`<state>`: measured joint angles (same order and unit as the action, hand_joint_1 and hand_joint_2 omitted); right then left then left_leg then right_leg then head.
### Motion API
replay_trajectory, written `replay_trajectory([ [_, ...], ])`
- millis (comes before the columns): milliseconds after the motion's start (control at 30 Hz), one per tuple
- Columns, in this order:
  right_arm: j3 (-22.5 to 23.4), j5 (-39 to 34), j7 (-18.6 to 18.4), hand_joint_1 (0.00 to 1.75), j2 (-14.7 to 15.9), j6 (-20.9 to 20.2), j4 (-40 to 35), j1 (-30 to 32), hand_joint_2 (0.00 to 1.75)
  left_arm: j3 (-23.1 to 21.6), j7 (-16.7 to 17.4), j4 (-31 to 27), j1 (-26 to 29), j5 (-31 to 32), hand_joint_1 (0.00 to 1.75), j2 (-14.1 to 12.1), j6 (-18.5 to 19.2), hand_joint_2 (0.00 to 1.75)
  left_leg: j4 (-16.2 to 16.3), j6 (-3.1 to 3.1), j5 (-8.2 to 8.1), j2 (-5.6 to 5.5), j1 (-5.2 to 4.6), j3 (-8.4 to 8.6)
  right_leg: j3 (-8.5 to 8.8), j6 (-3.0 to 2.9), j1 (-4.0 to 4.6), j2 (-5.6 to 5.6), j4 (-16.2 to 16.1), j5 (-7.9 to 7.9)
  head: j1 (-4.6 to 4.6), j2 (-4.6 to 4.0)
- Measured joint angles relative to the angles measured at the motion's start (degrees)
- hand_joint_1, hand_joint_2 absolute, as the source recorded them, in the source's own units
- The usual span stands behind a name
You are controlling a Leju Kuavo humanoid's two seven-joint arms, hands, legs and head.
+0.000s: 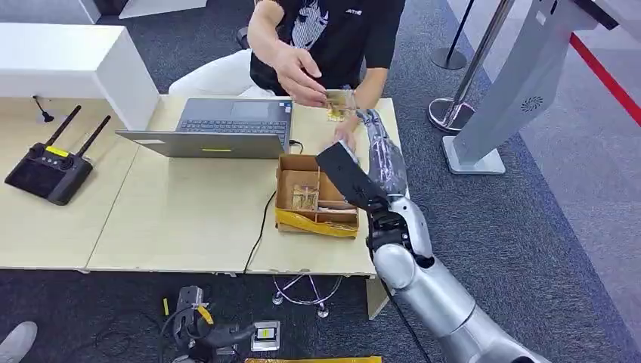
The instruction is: Pass the card to the sensor for recognition and then transmit it.
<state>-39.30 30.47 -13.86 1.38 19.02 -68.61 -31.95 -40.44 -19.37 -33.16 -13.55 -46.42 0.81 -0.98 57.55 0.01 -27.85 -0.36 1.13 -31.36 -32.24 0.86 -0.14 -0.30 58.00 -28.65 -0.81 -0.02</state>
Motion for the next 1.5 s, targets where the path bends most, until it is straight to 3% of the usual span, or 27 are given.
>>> replay_trajectory([
  [267, 0.0, 9.7, -1.3, 0.00, -0.2, -1.1, -3.9, 3.3, 1.75, 0.3, -1.6, 0.2, 1.3, -0.5, 0.00, -0.6, -0.8, 1.75, 0.0, 0.00, 0.00, 0.02, 0.00, 0.02, -0.02, 0.00, 0.00, 0.01, 0.0, 0.00, -0.02, 0.00],
  [467, 0.0, 22.7, -5.6, 0.00, 1.6, -6.6, -11.4, 8.3, 1.75, 0.5, -2.4, 0.2, 2.2, -0.5, 0.00, -1.1, -0.8, 1.75, 0.0, 0.00, 0.00, 0.02, 0.00, 0.03, -0.02, 0.00, 0.00, 0.02, 0.0, 0.00, 0.00, 0.00],
  [700, -0.2, 34.4, -7.8, 0.00, 4.2, -11.4, -19.5, 15.2, 1.75, 0.5, -2.8, 0.1, 2.9, -0.4, 0.00, -1.8, -1.3, 1.75, 0.0, 0.00, -0.01, 0.02, 0.00, 0.02, -0.02, 0.00, 0.00, 0.02, 0.0, 0.00, 0.00, 0.00],
  [1067, -1.4, 35.4, -8.1, 0.00, 6.4, -12.3, -25.1, 18.6, 1.75, 0.5, -2.8, 0.0, 3.0, -0.4, 0.00, -2.4, -1.4, 1.75, 0.0, -0.01, -0.01, 0.06, 0.00, 0.04, -0.01, 0.00, 0.00, 0.06, 0.0, 0.01, -0.02, 0.00],
  [1500, -1.8, 36.9, -8.9, 0.00, 6.7, -16.3, -23.1, 20.3, 1.75, 0.5, -2.8, -0.5, 3.1, -0.4, 0.00, -2.6, -1.4, 1.75, 0.0, -0.01, -0.01, 0.06, 0.00, 0.01, -0.02, 0.00, 0.00, 0.04, 0.0, 0.00, 0.00, 0.00],
])
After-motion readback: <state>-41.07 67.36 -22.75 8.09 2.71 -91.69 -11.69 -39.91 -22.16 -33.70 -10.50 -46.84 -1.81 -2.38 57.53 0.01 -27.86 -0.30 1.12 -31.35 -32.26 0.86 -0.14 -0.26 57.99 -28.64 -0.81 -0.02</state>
